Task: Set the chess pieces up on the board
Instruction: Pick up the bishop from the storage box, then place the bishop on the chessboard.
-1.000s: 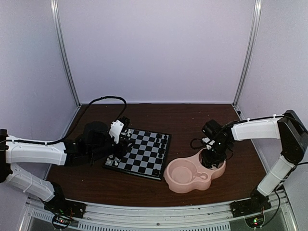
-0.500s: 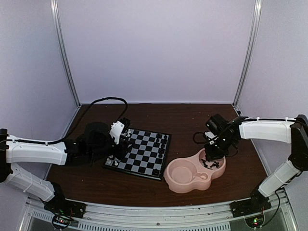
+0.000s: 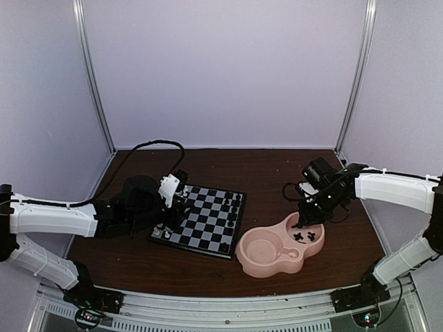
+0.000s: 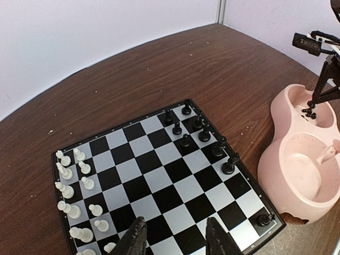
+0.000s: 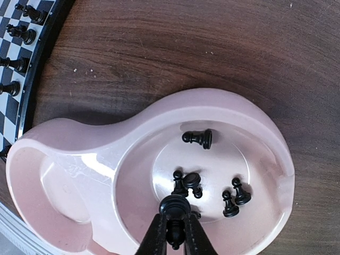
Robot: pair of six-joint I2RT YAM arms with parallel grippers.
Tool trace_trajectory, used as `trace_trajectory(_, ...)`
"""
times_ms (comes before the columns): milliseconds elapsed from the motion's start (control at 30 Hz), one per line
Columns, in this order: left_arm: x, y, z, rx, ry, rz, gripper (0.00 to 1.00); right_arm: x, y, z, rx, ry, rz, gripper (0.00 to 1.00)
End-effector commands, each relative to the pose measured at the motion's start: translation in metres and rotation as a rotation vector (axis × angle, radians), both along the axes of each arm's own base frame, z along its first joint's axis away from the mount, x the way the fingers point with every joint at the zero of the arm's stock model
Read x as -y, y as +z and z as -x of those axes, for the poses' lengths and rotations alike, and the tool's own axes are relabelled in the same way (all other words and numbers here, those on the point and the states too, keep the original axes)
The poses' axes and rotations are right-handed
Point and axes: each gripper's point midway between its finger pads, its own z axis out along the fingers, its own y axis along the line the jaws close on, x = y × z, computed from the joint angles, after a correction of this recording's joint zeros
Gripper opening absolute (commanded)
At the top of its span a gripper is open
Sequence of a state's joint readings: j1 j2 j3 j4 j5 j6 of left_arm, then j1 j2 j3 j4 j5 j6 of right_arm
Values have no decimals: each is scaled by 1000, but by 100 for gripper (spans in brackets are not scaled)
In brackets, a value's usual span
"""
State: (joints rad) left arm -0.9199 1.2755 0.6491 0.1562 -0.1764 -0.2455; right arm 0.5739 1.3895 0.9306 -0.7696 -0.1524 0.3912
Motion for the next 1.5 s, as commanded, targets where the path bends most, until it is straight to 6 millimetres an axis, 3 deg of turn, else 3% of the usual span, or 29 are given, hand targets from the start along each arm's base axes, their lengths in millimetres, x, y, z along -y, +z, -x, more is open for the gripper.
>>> trace_trajectory(0,7,17,-6,29,0,41,39,1,12,-3,40,0,0,12)
trace_trajectory(267,5,16,-9,23,34,59,39,-22,25,0,48,65,-57,11)
trace_trajectory(367,4,16,-10,24,44,56,39,-39,34,2,64,104,-70,11)
trace_trajectory(433,3,14,-11,20,49,51,39,-57,41,5,78,141,-83,11)
trace_trajectory(633,-6,13,-15,19,106,51,39,-139,51,21,101,316,-93,10)
trace_trajectory(833,-31,20,-18,47,208,71,38,-214,53,13,136,426,-99,9)
trace_trajectory(1000,-56,26,-20,73,290,99,38,-256,32,3,125,477,-52,10)
trace_trajectory(1167,-62,23,-23,70,314,88,38,-277,14,-9,121,488,5,10)
trace_trajectory(1367,-65,22,-24,69,335,84,38,-283,-5,-20,117,490,72,11)
trace_trajectory(1467,-66,23,-24,72,335,86,38,-284,-8,-22,116,493,81,16)
